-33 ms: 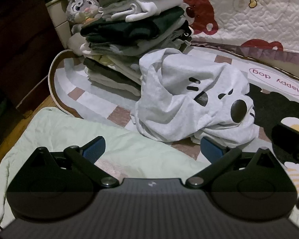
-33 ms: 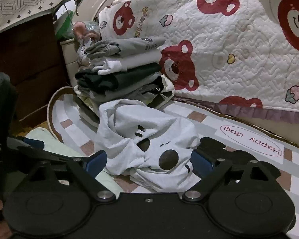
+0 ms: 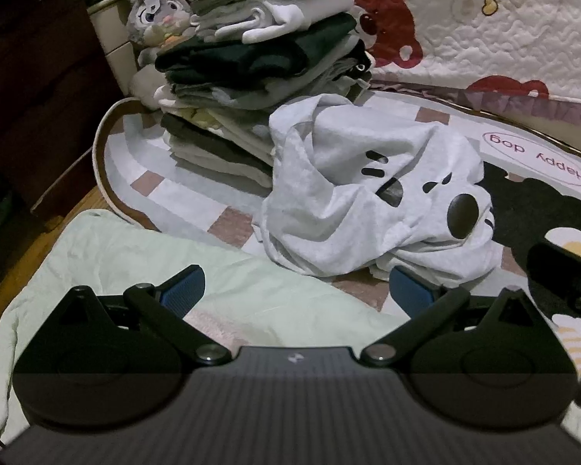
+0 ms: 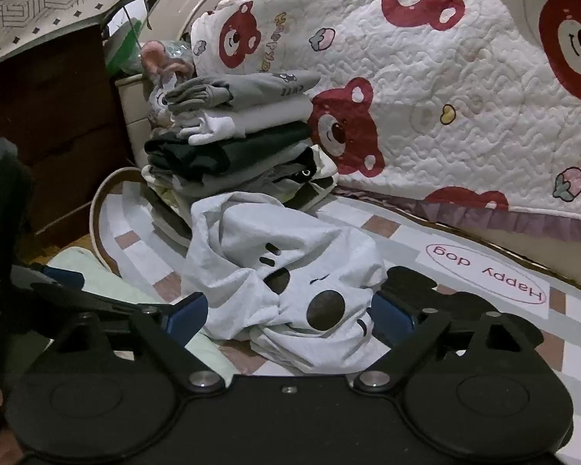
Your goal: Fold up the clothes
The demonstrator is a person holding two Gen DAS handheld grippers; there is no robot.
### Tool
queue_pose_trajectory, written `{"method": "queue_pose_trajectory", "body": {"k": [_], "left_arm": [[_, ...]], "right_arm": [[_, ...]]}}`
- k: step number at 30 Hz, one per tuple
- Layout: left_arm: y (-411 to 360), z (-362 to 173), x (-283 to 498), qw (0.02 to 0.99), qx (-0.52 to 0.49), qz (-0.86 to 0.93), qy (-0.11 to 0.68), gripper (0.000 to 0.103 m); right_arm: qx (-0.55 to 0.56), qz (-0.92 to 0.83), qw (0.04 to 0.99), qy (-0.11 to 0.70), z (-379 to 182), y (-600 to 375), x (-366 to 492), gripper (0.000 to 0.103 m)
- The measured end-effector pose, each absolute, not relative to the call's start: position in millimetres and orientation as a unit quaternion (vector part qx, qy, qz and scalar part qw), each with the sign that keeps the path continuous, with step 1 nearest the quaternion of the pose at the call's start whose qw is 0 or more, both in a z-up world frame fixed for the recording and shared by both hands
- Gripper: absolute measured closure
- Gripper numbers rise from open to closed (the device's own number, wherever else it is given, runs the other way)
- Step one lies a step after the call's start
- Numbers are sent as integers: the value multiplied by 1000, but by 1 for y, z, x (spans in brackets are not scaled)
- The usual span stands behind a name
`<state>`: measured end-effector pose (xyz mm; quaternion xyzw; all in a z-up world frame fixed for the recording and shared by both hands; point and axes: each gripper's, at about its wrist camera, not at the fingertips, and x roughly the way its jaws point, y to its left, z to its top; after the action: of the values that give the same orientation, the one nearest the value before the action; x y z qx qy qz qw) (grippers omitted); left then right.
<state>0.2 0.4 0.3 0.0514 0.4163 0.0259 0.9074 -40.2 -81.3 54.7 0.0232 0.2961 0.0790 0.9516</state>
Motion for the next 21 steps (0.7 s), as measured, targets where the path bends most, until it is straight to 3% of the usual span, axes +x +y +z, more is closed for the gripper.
{"method": "queue_pose_trajectory", "body": {"k": [21], "left_arm": [[2, -2, 2, 906, 44, 15, 420, 0]], "right_arm": [[51, 75, 948, 305, 52, -86, -41, 9]]}}
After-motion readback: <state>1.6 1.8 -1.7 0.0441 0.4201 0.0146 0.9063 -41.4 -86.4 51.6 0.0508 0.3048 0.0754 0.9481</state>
